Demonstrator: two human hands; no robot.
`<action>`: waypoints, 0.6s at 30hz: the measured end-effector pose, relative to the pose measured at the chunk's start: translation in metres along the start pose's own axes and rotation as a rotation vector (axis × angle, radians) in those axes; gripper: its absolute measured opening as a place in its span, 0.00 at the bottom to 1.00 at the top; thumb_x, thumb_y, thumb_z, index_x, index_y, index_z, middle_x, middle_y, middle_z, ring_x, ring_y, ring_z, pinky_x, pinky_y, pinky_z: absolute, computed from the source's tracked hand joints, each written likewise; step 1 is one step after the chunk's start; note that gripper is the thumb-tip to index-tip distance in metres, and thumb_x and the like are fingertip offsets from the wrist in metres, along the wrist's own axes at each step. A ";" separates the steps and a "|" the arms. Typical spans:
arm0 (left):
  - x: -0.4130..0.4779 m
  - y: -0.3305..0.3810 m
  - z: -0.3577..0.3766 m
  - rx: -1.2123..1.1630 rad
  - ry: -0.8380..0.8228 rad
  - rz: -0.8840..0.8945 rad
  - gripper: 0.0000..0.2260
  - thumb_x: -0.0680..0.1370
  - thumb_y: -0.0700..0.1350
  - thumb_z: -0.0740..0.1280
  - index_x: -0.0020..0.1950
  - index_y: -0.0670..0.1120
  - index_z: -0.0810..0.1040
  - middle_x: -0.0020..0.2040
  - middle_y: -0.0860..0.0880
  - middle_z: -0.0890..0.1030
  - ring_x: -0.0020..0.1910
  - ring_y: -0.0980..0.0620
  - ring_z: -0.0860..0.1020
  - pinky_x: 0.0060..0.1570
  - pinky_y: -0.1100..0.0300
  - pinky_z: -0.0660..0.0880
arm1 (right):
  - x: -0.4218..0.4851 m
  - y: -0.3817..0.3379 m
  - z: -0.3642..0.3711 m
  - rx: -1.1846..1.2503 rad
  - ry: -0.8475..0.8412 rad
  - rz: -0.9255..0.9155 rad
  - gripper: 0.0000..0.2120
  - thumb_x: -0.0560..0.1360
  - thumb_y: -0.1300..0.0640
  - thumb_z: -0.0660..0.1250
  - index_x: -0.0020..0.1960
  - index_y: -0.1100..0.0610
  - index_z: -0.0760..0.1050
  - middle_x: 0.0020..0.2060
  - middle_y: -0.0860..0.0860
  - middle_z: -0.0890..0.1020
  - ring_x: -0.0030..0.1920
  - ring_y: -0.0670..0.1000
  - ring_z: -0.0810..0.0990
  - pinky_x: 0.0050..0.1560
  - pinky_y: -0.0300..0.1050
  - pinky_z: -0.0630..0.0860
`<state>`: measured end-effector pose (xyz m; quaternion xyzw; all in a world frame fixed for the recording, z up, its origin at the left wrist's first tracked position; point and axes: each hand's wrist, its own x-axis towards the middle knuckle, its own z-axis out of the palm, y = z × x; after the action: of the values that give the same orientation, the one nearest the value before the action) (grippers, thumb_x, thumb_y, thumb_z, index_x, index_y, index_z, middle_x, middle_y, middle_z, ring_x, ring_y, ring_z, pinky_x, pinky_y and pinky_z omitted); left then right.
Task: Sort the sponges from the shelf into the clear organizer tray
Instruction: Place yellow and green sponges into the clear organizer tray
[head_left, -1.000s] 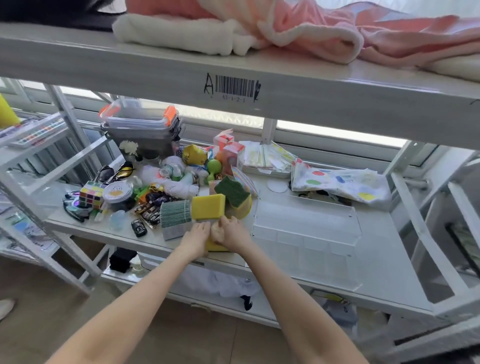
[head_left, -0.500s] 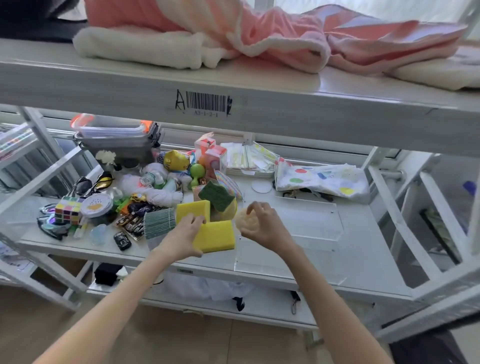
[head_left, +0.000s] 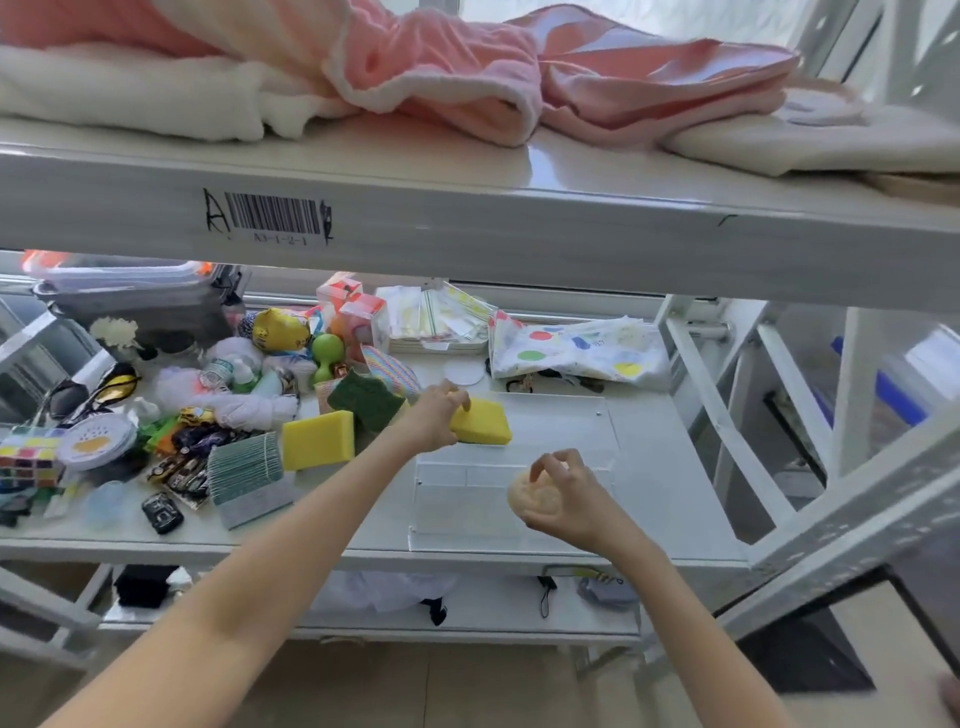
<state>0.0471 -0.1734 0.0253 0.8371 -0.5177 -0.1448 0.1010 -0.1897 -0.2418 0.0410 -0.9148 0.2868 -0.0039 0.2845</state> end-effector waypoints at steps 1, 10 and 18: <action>0.000 -0.005 0.004 -0.023 -0.003 -0.014 0.20 0.73 0.38 0.69 0.64 0.44 0.72 0.70 0.41 0.66 0.69 0.39 0.65 0.68 0.47 0.66 | 0.000 -0.002 0.006 0.009 -0.016 -0.011 0.20 0.68 0.49 0.72 0.57 0.52 0.71 0.62 0.53 0.67 0.60 0.55 0.72 0.59 0.48 0.74; -0.028 -0.043 0.005 -0.197 0.173 -0.028 0.13 0.75 0.38 0.67 0.59 0.42 0.78 0.66 0.38 0.71 0.69 0.40 0.67 0.71 0.49 0.63 | 0.037 -0.050 0.057 -0.035 -0.151 -0.147 0.22 0.68 0.55 0.72 0.59 0.59 0.71 0.61 0.58 0.67 0.63 0.58 0.65 0.64 0.47 0.66; -0.076 -0.108 -0.006 -0.053 0.227 -0.244 0.19 0.70 0.35 0.66 0.61 0.41 0.72 0.62 0.39 0.70 0.65 0.39 0.67 0.64 0.49 0.68 | 0.058 -0.067 0.089 -0.195 -0.203 -0.183 0.17 0.73 0.53 0.67 0.58 0.62 0.72 0.59 0.60 0.70 0.62 0.58 0.67 0.61 0.47 0.68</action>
<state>0.1071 -0.0571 0.0071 0.9018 -0.3935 -0.0741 0.1624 -0.0909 -0.1811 -0.0075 -0.9560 0.1713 0.0905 0.2205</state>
